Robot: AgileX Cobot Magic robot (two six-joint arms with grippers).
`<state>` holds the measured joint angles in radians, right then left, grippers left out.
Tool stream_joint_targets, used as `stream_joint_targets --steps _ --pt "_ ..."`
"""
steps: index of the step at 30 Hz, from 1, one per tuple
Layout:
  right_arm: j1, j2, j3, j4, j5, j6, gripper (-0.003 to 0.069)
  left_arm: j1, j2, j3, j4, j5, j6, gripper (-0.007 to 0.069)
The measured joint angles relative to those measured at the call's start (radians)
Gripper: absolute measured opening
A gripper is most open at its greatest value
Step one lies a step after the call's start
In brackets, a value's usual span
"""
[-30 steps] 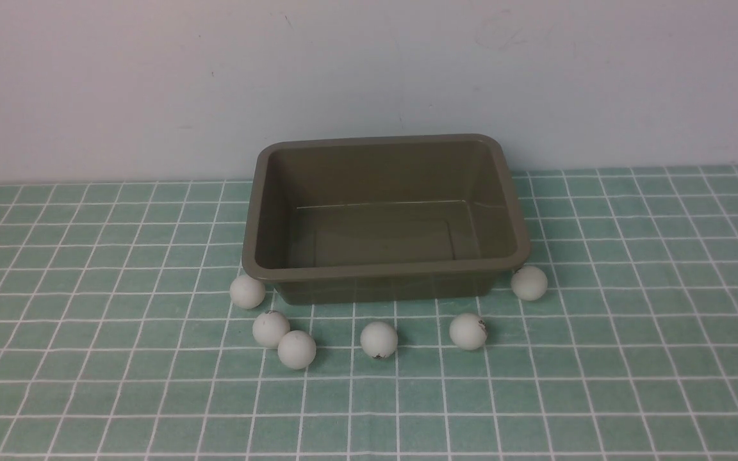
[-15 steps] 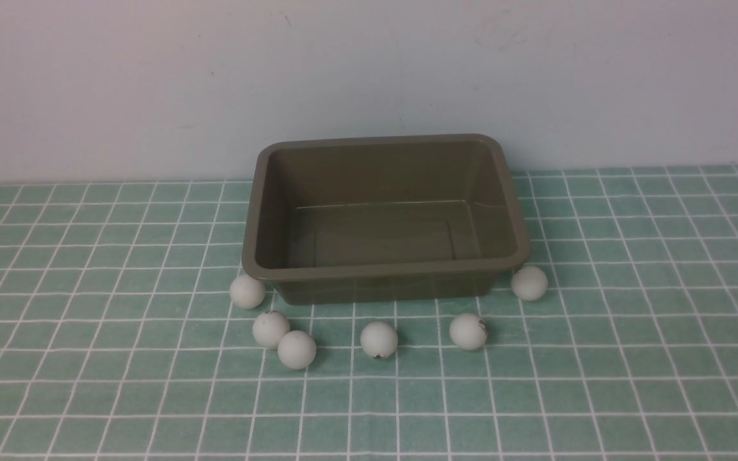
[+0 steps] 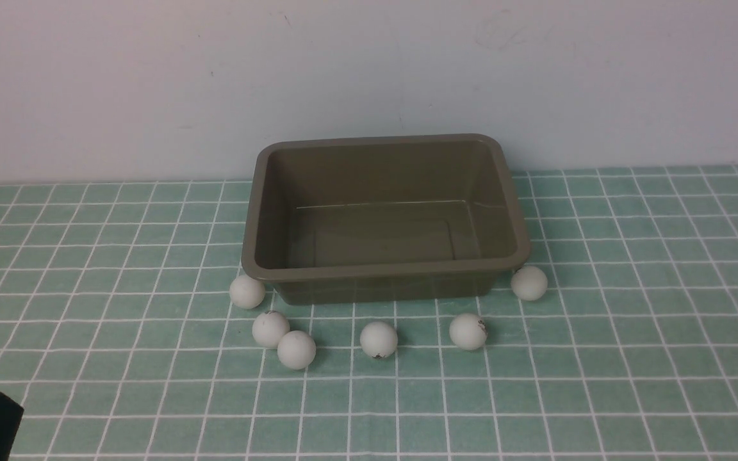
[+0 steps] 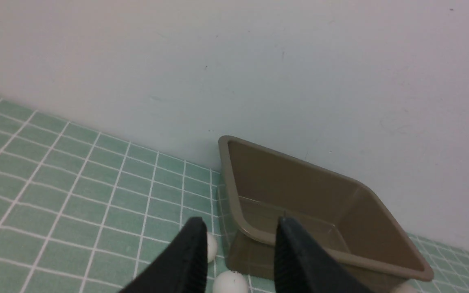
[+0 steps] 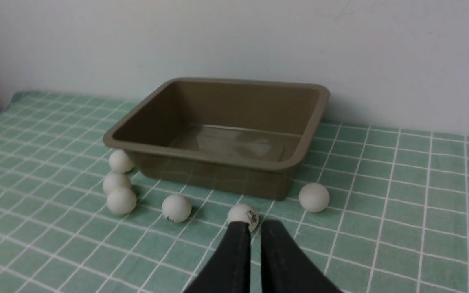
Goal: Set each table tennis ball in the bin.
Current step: Use the right arm to clamp the table tennis ball closest to it
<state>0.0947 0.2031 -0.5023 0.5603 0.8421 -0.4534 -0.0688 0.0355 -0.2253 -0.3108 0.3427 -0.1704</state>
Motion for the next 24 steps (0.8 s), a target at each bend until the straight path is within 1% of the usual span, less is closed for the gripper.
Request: stream_joint_targets --steps 4,7,11,15,17,18,20,24 --pt "0.0 0.095 0.0 0.074 0.0 -0.109 0.0112 -0.001 0.052 -0.062 0.002 0.095 0.075 0.0219" --pt "0.0 0.169 -0.005 0.105 -0.002 -0.18 0.0155 -0.001 0.101 -0.112 0.004 0.172 0.163 0.0219" --pt "0.0 0.244 -0.022 0.126 -0.008 -0.25 0.0184 -0.001 0.213 -0.163 0.0 0.228 0.292 0.0219" --pt "0.0 0.329 -0.061 0.134 -0.011 -0.321 0.02 -0.001 0.295 -0.199 -0.021 0.231 0.366 0.0219" --pt "0.0 0.388 -0.094 0.136 -0.015 -0.365 0.0203 -0.001 0.357 -0.213 -0.044 0.218 0.431 0.0219" --pt "0.0 0.417 -0.112 0.136 -0.015 -0.38 0.0204 -0.001 0.375 -0.215 -0.051 0.215 0.444 0.0219" --pt "0.0 0.478 -0.148 0.139 -0.015 -0.421 0.0206 -0.001 0.404 -0.216 -0.065 0.197 0.476 0.0219" --pt "0.0 0.596 -0.208 0.14 -0.015 -0.464 0.0209 -0.001 0.484 -0.217 -0.106 0.122 0.594 0.0219"
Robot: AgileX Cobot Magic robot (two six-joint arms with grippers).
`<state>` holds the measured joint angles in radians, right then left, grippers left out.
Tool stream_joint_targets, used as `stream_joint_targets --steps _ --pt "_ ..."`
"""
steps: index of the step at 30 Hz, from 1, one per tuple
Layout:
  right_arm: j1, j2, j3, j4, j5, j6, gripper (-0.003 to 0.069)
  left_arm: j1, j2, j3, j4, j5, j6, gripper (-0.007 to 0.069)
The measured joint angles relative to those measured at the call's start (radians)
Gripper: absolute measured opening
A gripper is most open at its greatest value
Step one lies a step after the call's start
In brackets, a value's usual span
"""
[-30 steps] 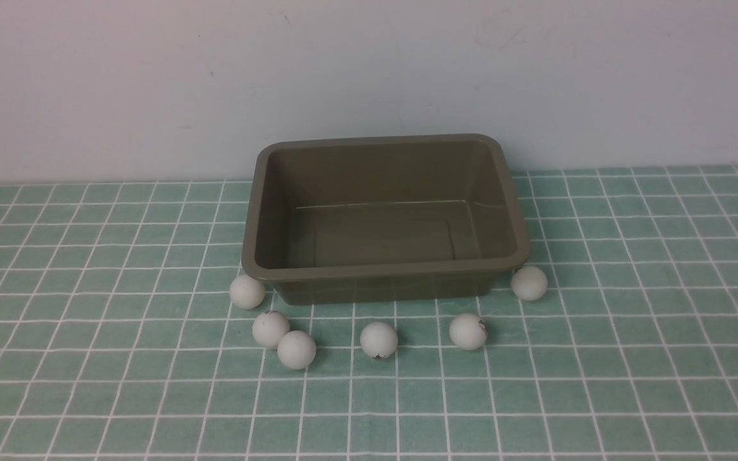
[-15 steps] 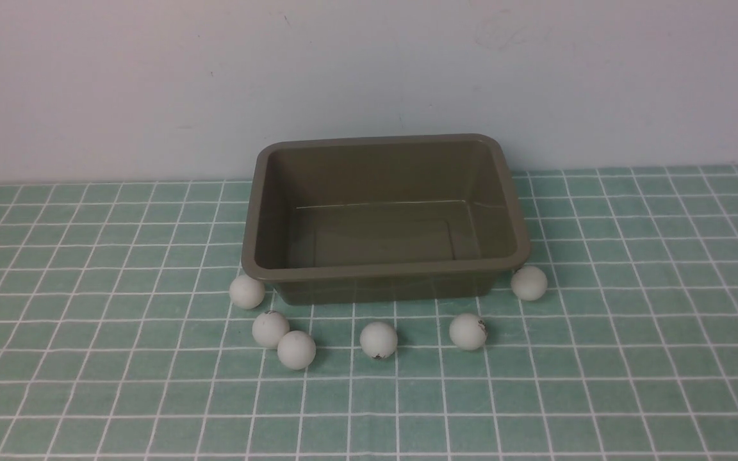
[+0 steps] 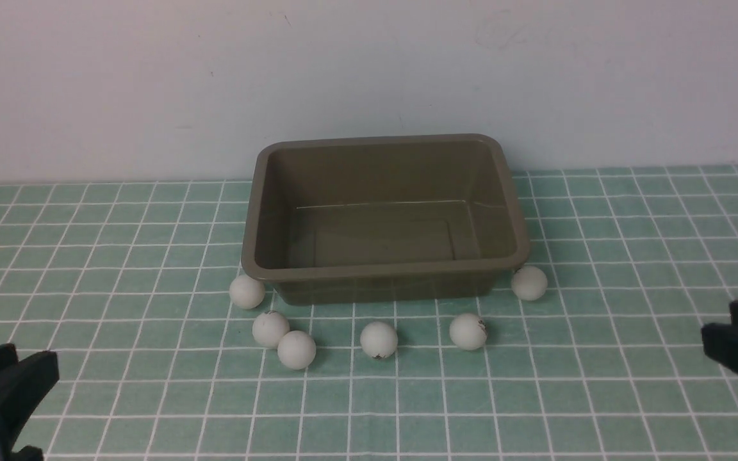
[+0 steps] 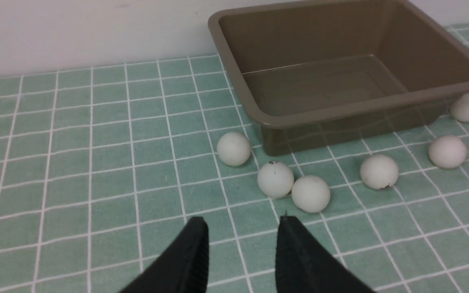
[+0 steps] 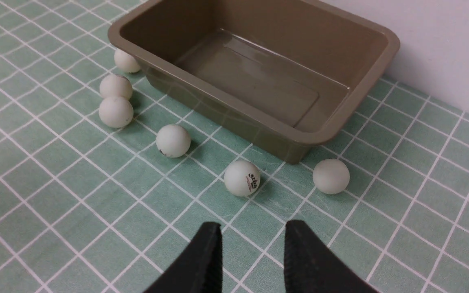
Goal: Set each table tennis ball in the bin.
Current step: Use the right arm to clamp the table tennis ball closest to it
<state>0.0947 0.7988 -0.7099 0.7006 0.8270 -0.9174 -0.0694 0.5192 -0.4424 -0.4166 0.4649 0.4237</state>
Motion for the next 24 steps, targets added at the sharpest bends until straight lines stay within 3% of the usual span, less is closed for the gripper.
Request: stream_joint_targets --steps 7,14,16,24 --pt "0.0 0.188 -0.076 0.002 0.0 -0.031 0.0253 0.0 0.061 0.0 -0.015 -0.089 0.114 0.0219" --pt "0.0 0.419 -0.144 0.011 -0.057 -0.089 0.0403 0.0 0.07 0.0 -0.018 -0.133 0.127 0.023" --pt "0.0 0.492 -0.162 0.032 -0.123 -0.13 0.0437 0.0 0.071 0.0 -0.025 -0.146 0.127 0.023" --pt "0.0 0.711 -0.208 0.205 -0.285 -0.398 0.044 0.0 0.071 0.0 -0.138 -0.233 0.148 0.023"
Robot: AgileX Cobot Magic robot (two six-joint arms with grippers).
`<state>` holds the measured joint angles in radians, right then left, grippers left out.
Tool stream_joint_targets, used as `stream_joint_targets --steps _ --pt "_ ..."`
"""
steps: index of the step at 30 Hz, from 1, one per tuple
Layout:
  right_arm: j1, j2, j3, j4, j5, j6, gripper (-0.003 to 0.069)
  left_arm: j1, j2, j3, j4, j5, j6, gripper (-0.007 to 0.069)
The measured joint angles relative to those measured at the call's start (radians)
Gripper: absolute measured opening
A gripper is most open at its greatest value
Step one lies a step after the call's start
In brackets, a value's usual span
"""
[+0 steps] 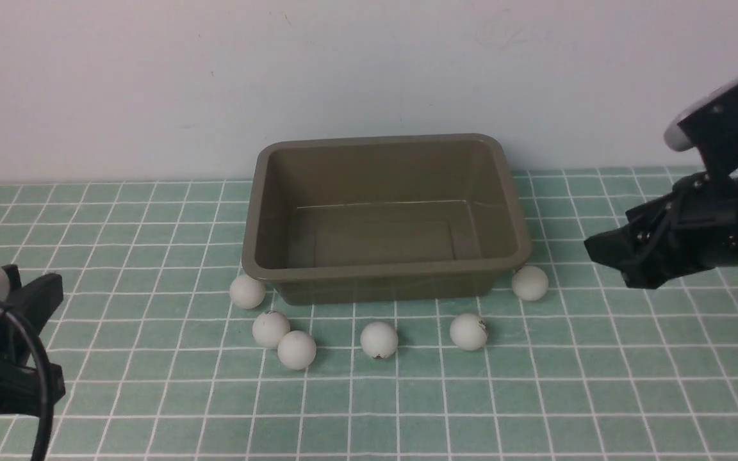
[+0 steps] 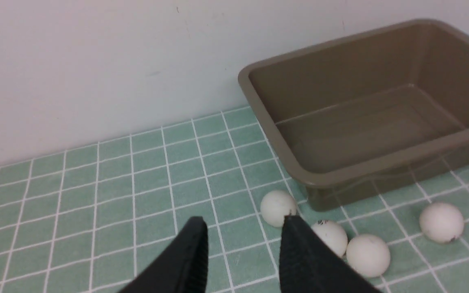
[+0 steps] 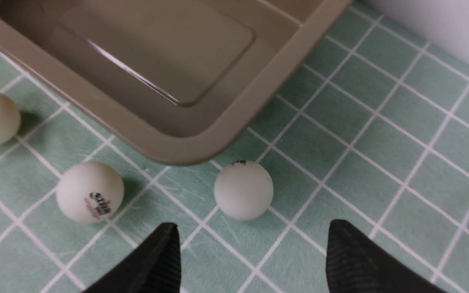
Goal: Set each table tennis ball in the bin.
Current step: Use the right arm to clamp the table tennis ball closest to it
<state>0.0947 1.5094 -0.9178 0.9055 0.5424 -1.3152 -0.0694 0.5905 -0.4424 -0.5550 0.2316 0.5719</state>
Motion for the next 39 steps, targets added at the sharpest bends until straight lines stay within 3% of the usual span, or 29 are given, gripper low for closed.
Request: stream_joint_targets --steps 12,23,39 --pt "0.0 0.265 -0.221 -0.023 0.163 -0.068 0.044 0.0 0.015 0.0 -0.008 0.007 0.037 0.023" --pt "0.0 0.423 -0.314 -0.068 0.187 -0.179 0.044 0.0 0.017 0.0 -0.008 0.088 0.039 0.023" --pt "0.0 0.502 -0.315 0.067 0.16 -0.314 0.044 0.0 0.017 0.0 -0.008 0.104 0.04 0.023"
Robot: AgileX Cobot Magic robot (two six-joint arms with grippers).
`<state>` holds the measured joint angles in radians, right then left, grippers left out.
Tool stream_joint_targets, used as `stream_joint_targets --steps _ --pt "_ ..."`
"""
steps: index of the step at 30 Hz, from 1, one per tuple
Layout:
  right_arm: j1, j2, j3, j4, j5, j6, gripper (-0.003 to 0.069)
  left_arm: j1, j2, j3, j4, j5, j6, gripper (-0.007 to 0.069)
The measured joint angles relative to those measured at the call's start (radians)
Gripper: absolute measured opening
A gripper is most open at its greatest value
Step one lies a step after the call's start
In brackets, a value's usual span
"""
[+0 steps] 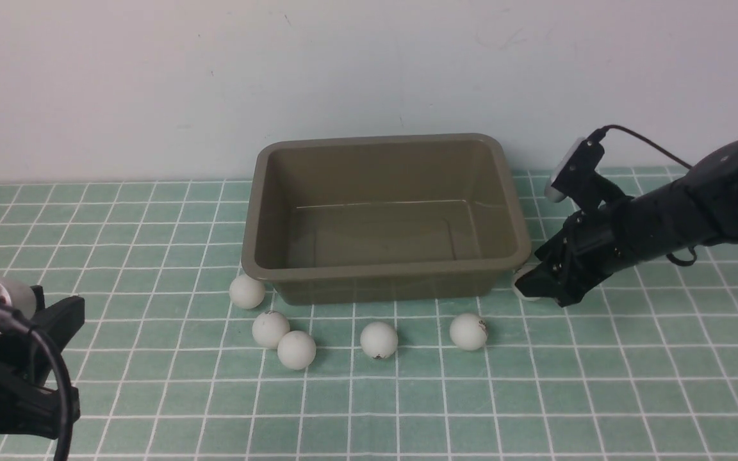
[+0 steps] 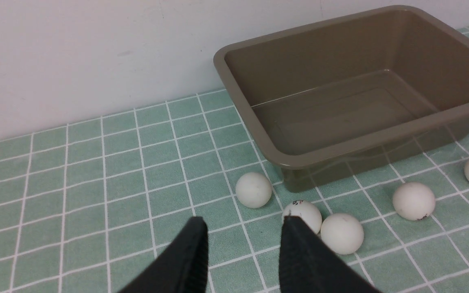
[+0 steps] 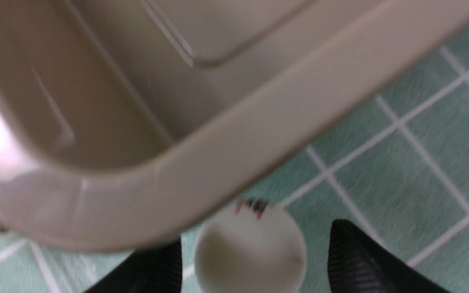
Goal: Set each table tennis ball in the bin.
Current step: Use the right arm to clamp the table tennis ball closest to it
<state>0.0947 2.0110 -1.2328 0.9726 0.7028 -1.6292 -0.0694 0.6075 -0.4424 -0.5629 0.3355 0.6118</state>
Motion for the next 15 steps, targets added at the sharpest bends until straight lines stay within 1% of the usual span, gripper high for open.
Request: stream_joint_targets --steps 3,8,15 --pt "0.0 0.0 -0.003 0.042 -0.021 -0.032 0.044 0.0 0.0 0.0 0.0 0.005 0.0 0.023" --pt "0.0 0.001 -0.003 0.048 -0.026 -0.036 0.044 0.0 0.0 0.0 0.0 0.007 0.0 0.023" --pt "0.0 0.041 -0.005 0.104 -0.013 -0.038 0.044 0.0 0.0 0.0 0.0 0.007 0.0 0.023"
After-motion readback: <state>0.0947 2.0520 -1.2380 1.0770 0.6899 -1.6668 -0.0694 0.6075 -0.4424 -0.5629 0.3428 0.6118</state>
